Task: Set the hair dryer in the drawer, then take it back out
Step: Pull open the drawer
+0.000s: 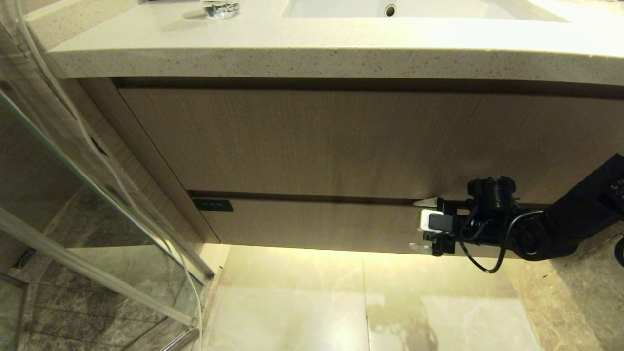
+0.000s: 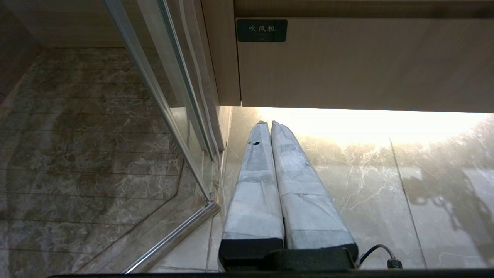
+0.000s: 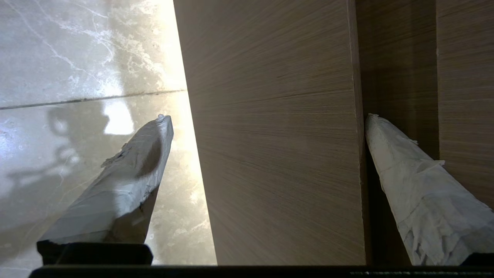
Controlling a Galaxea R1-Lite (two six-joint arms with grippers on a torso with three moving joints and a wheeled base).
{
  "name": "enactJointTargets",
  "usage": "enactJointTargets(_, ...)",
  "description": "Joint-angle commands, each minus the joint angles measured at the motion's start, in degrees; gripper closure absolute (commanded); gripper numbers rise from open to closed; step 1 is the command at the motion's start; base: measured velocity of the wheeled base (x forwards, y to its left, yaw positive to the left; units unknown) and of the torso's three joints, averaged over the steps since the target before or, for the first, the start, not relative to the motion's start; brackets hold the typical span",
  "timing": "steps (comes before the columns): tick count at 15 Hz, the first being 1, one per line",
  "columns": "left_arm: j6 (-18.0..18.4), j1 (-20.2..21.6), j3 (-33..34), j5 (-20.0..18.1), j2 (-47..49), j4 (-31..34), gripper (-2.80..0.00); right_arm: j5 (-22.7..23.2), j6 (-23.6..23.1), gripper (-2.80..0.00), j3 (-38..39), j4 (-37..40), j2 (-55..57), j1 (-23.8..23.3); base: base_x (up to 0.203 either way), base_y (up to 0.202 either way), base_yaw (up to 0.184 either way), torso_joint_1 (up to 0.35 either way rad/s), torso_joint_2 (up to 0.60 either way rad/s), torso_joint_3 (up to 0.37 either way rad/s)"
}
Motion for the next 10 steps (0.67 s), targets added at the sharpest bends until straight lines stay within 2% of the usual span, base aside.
enactJointTargets(1,0.02,0.0,0.0,0.0,0.0,0.01,0.0,-0.22,-0.31,-2.8,0.42,0.47,0.76,0.23,0.0,0.0,0.0,0.0,0.0,0.0)
enactJointTargets(5,0.02,0.0,0.0,0.0,0.0,0.01,0.0,-1.98,0.04,-2.8,-0.02,4.95,0.41,0.23,0.0,0.0,0.0,0.0,0.0,0.0)
enactJointTargets(10,0.02,0.0,0.0,0.0,0.0,0.01,0.0,-2.77,1.09,-2.8,0.51,5.48,-0.03,0.23,0.0,0.0,0.0,0.0,0.0,0.0)
